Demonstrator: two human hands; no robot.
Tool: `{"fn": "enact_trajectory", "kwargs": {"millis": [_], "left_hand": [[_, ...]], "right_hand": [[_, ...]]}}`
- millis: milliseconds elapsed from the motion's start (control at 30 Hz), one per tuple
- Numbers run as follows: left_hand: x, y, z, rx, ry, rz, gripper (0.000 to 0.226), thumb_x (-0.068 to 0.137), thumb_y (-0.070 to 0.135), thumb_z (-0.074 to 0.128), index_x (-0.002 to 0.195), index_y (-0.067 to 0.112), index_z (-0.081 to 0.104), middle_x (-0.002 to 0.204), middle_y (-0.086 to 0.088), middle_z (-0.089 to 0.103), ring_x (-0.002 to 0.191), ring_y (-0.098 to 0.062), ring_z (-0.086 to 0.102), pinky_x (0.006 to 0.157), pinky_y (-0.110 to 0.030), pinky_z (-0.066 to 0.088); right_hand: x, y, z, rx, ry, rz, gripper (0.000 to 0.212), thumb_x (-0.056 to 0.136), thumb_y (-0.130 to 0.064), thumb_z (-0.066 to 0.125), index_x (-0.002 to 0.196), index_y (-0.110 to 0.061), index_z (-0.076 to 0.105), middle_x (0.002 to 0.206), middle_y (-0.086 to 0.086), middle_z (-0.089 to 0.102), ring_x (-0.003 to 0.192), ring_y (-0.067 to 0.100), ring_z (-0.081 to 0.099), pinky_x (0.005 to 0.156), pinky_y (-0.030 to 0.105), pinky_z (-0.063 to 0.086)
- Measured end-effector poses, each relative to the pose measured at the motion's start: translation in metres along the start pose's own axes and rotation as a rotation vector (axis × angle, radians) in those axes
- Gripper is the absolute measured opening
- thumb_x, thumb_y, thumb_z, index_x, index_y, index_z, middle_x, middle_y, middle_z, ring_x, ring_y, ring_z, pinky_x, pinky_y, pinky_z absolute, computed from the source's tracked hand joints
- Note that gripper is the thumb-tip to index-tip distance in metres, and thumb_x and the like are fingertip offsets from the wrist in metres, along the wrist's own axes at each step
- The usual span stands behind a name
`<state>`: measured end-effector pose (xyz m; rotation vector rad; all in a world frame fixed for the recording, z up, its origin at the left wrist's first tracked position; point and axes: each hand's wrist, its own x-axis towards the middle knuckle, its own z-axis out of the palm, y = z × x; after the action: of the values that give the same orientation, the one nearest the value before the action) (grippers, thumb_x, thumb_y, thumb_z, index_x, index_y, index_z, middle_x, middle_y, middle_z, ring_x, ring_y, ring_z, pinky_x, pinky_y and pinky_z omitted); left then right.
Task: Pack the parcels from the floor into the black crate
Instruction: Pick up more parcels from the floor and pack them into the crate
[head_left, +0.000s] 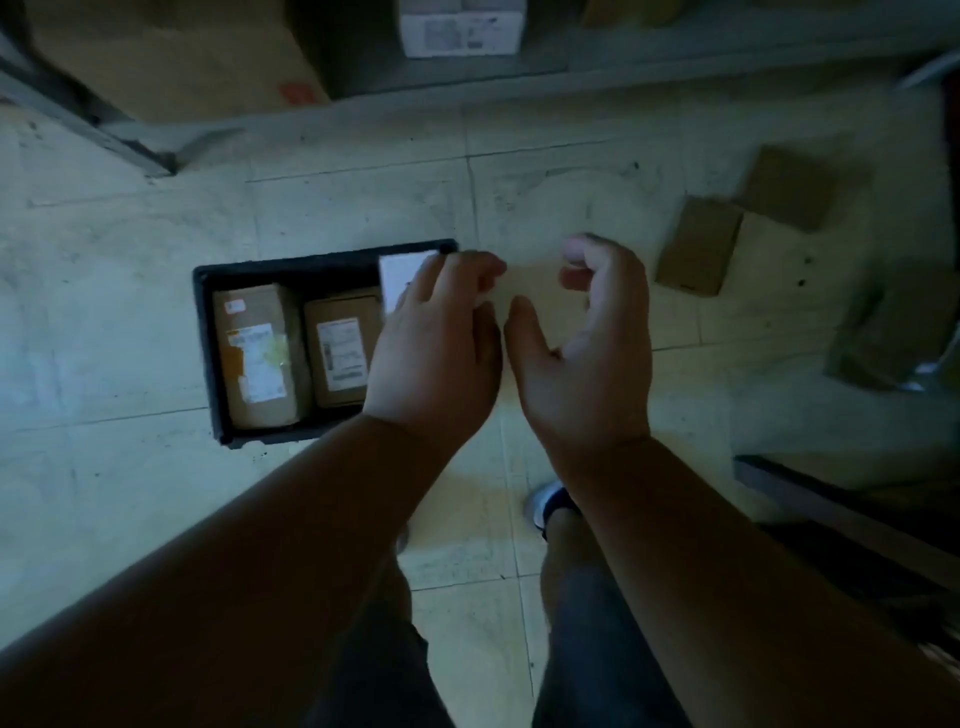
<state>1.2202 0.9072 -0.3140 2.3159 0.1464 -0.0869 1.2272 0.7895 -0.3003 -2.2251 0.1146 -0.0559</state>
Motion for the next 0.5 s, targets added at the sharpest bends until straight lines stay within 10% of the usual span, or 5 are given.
{"fn": "enact_trajectory", "kwargs": {"millis": [167,333,500], "left_hand": [[0.036,0.105,0.077,-0.030,-0.087,0.042,0.033,0.091,0.009,0.052,0.123,0.016,0.056,0.119,-0.002,0.058,0.101,-0.019,0.061,0.084,-0.037,0.053],[0.087,0.175,0.150,-0.008,-0.194,0.108,0.036,0.094,0.014,0.051,0.129,0.023,0.051,0.125,0.002,0.055,0.103,-0.016,0.060,0.086,-0.039,0.055],[0.150,0.195,0.220,0.040,-0.329,0.173,0.037,0.091,0.022,0.047,0.127,0.024,0.050,0.123,0.000,0.057,0.102,-0.020,0.060,0.083,-0.043,0.055]], "right_hand": [[0.054,0.061,-0.112,-0.048,-0.026,0.078,0.052,0.085,-0.016,0.071,0.132,-0.007,0.052,0.129,0.010,0.054,0.118,0.022,0.054,0.097,0.035,0.048],[0.119,0.120,-0.181,-0.075,0.118,0.127,0.051,0.083,-0.020,0.071,0.129,-0.008,0.054,0.125,0.010,0.056,0.114,0.019,0.053,0.088,0.006,0.036],[0.165,0.185,-0.194,-0.061,0.253,0.315,0.051,0.082,-0.028,0.072,0.128,-0.016,0.053,0.126,0.002,0.055,0.113,0.017,0.055,0.085,0.019,0.044]]}}
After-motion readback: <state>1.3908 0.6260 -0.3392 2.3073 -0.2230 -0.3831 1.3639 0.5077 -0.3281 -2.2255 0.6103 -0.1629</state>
